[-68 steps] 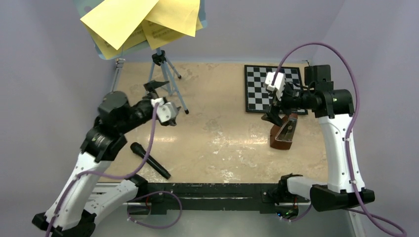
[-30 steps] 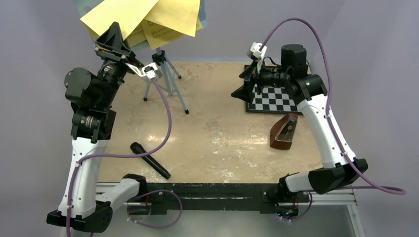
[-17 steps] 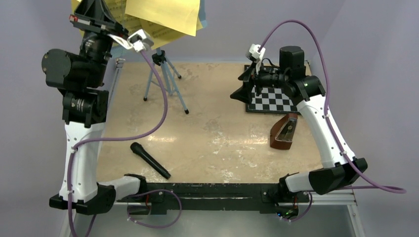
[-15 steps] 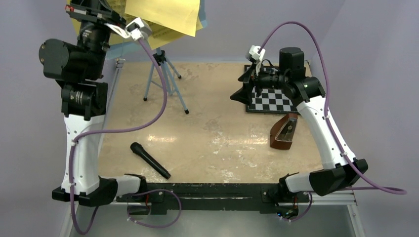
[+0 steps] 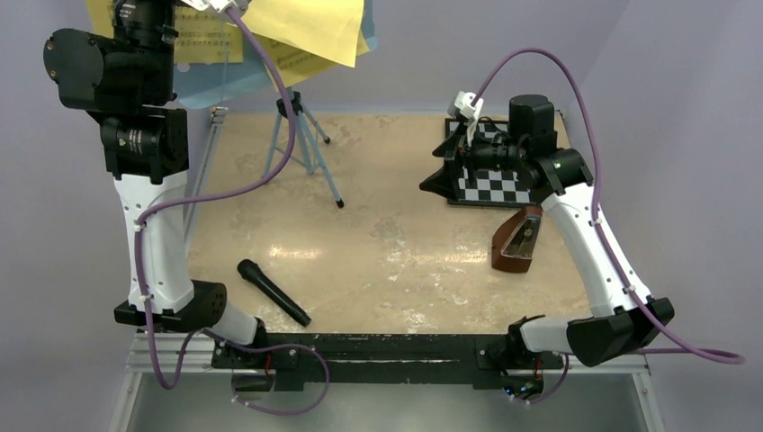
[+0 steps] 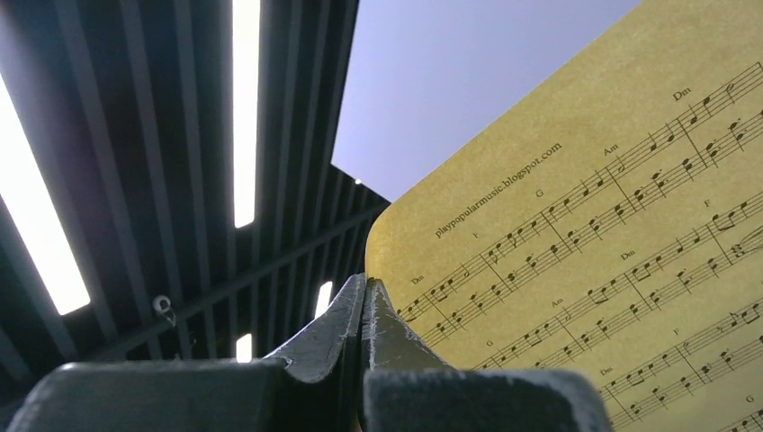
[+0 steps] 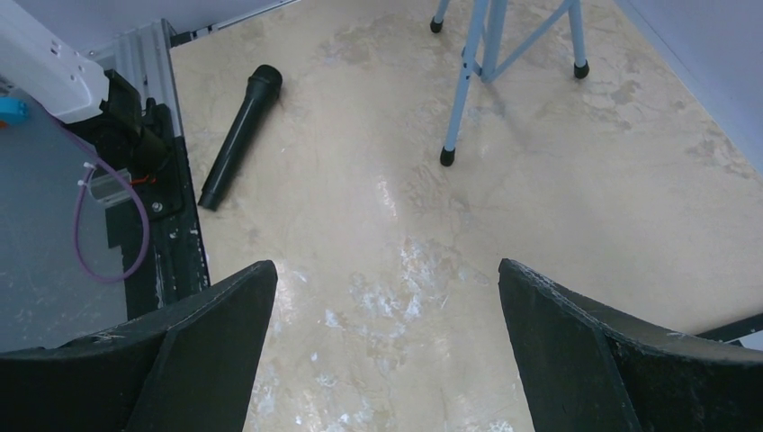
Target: Pack up the instrument practice props
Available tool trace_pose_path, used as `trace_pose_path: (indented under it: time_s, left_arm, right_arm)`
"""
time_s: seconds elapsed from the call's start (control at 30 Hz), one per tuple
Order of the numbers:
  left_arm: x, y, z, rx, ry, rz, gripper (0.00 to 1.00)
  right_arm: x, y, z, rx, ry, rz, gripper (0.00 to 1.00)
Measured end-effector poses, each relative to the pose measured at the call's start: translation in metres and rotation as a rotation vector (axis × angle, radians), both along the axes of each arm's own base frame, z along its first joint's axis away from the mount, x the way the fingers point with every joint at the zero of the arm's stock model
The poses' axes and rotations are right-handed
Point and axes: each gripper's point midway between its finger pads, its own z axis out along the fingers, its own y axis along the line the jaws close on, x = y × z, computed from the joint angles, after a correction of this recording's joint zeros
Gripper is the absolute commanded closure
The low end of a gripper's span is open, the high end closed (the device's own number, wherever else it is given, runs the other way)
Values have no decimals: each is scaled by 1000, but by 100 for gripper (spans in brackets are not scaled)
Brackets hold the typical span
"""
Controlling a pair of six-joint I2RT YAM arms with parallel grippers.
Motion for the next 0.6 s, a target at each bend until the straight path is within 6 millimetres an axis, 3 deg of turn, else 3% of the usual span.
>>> trace_pose_path:
  time_s: [0.17,0.37,0.6]
  left_arm:
    - [-19,11,22,-10,-94,30,100]
    - [-56,27,52,6,-238,87,100]
    - [-95,18,68,62,-323,58,100]
  right_arm:
    - [0,0,1,3,1,0,3]
    - [-1,2,1,7,1,5,3]
    - [-4,5,2,10,5,19,3]
